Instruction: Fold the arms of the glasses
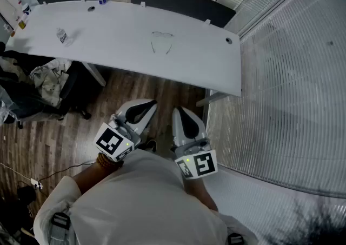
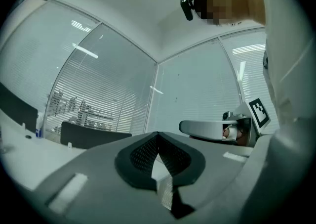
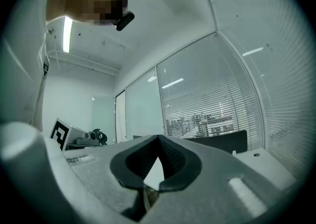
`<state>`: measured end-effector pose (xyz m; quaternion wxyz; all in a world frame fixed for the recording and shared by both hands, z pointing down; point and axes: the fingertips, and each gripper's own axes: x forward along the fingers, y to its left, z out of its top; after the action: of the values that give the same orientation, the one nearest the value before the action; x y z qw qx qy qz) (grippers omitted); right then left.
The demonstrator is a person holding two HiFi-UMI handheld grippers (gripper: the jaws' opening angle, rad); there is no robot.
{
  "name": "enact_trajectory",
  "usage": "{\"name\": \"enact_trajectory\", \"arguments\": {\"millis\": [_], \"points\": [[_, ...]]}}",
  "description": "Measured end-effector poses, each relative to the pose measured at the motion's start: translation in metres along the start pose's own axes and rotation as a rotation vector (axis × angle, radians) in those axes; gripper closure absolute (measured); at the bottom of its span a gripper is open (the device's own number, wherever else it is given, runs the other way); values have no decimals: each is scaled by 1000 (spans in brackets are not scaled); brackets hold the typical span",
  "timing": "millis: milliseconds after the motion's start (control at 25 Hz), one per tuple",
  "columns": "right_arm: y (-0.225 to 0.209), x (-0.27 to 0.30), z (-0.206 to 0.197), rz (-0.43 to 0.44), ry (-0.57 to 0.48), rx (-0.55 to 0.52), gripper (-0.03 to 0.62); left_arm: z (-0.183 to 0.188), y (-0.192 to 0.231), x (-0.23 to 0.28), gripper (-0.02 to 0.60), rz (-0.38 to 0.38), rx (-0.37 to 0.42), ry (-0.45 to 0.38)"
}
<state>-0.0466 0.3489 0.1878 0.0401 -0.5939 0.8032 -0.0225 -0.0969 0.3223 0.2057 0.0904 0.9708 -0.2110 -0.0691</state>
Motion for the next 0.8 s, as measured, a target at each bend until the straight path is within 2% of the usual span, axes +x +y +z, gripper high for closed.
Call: {"name": "enact_trajectory", "arguments": {"millis": [160, 400, 800], "points": [[-6, 1, 5, -12, -14, 34, 594, 0, -4, 4, 578, -2, -22, 2], [-19, -6, 9, -15, -40, 83, 592, -4, -11, 12, 578, -12, -6, 21], [-47, -21, 7, -9, -58, 127, 594, -17, -21, 32, 578, 15, -9, 47]]}}
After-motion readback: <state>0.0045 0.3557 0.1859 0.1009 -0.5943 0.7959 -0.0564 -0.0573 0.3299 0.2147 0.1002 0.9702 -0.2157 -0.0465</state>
